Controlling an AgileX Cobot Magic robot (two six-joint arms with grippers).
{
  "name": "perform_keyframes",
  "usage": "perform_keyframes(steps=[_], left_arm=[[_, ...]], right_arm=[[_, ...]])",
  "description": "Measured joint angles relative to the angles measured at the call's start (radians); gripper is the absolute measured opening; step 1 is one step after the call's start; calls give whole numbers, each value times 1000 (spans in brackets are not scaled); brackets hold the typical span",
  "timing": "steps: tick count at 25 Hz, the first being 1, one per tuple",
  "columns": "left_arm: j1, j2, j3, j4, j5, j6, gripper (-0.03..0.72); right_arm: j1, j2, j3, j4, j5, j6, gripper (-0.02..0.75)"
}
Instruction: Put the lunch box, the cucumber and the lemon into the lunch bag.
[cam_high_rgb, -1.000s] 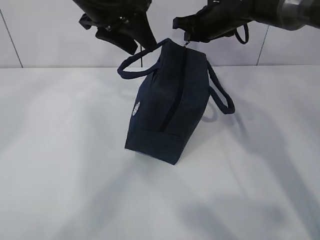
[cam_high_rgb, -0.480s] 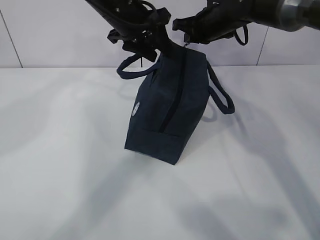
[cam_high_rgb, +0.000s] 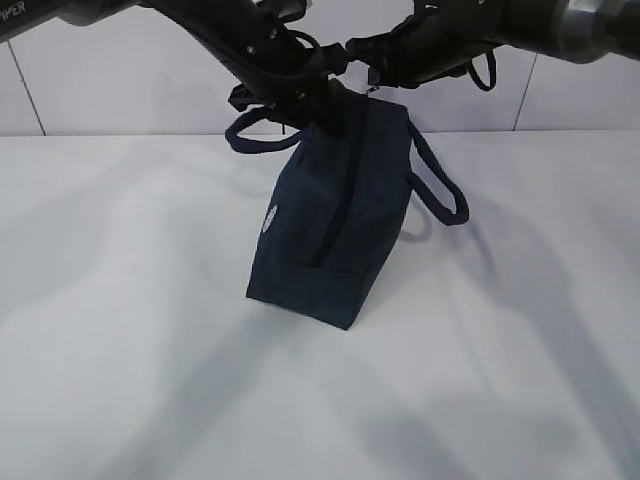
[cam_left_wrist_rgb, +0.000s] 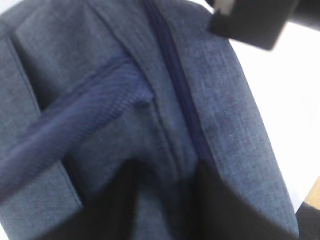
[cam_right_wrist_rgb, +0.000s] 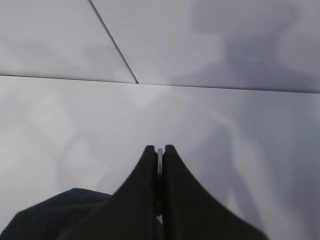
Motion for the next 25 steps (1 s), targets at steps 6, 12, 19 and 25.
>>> perform_keyframes(steps=[6, 12, 19, 25], left_arm=[[2, 0, -3, 13, 42, 13, -6], [4, -6, -3, 18, 54, 21, -10], [-23, -21, -3, 28, 64, 21, -10], [-25, -47, 20, 35, 71, 21, -12]], right_arm=[[0, 7, 0, 0, 4, -2, 0], [0, 33, 0, 0, 8, -2, 0], [0, 46, -16, 0, 22, -2, 0], [0, 46, -95, -28, 118, -29, 0]])
